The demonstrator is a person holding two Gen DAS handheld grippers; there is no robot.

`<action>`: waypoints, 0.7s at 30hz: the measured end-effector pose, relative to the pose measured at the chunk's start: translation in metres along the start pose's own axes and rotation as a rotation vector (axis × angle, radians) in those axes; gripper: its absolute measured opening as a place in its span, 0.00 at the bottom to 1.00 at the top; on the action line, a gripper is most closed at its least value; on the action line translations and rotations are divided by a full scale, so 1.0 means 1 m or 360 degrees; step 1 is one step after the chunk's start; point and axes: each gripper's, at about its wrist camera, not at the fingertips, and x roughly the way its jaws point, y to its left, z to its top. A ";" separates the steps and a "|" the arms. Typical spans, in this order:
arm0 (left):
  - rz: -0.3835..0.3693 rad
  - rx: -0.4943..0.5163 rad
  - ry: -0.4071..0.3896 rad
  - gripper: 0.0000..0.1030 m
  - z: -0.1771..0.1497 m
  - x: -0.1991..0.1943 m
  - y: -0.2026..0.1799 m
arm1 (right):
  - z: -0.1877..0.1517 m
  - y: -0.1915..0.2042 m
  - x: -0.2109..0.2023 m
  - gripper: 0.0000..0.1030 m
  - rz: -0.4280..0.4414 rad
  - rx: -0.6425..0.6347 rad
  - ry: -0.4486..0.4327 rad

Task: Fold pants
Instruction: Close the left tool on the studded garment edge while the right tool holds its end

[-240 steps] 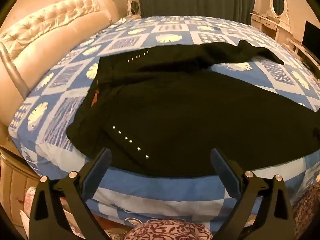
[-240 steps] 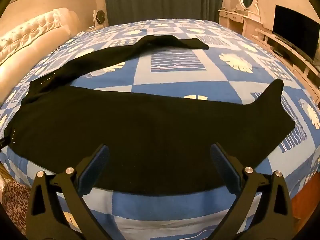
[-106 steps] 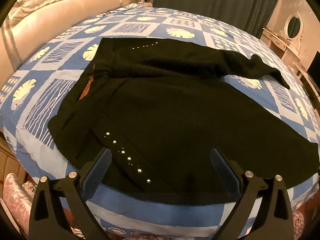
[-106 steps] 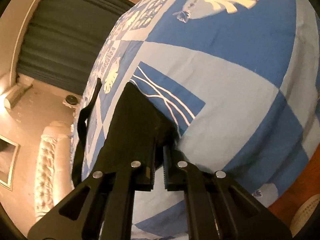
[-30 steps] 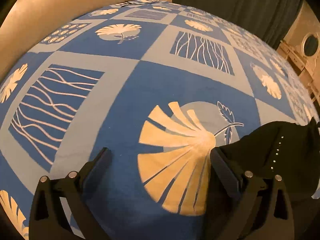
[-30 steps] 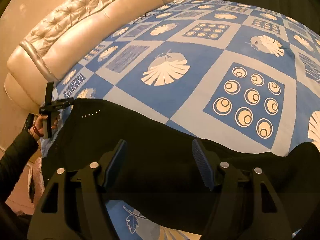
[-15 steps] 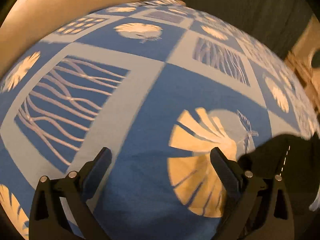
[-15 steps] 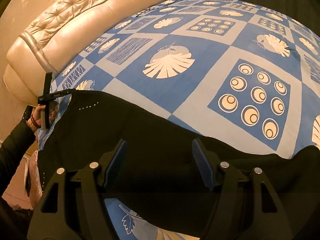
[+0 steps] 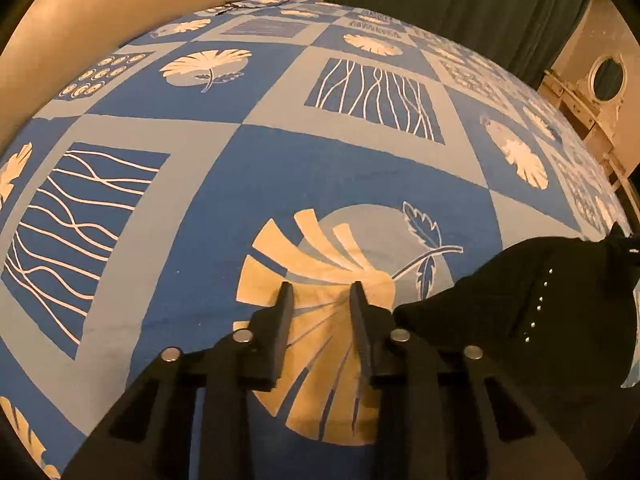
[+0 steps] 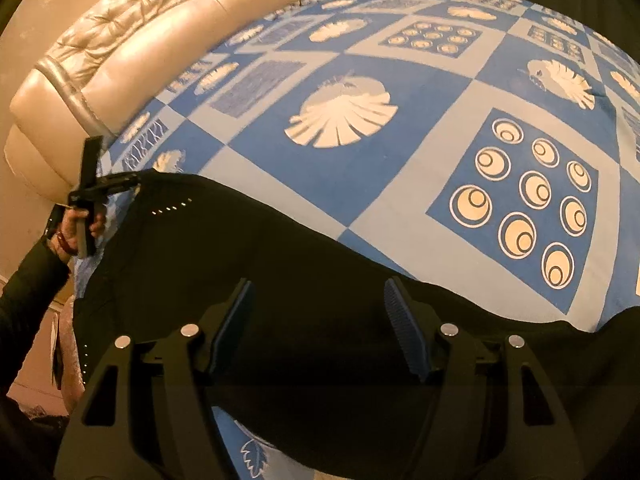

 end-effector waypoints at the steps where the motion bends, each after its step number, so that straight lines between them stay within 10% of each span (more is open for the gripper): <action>1: 0.0010 0.0003 0.0006 0.23 0.000 0.000 0.000 | 0.002 -0.001 0.004 0.65 -0.0045 -0.0010 0.0027; 10: 0.0087 0.0062 -0.0010 0.18 -0.001 0.001 -0.008 | 0.013 -0.006 0.027 0.56 -0.0282 -0.0165 0.0215; 14: 0.0119 0.0132 -0.0048 0.77 -0.004 0.002 -0.020 | 0.012 -0.016 0.031 0.64 -0.0275 -0.0161 0.0269; 16: 0.0107 0.0141 -0.0046 0.76 -0.005 0.006 -0.022 | 0.009 -0.019 0.037 0.61 -0.0284 -0.0153 0.0320; 20: 0.0055 0.0118 -0.0054 0.44 -0.005 0.004 -0.020 | 0.005 -0.026 0.037 0.03 -0.0295 -0.0092 0.0345; 21: 0.0057 0.0120 -0.0046 0.35 -0.004 0.004 -0.020 | 0.003 -0.025 0.033 0.03 -0.0268 -0.0087 0.0341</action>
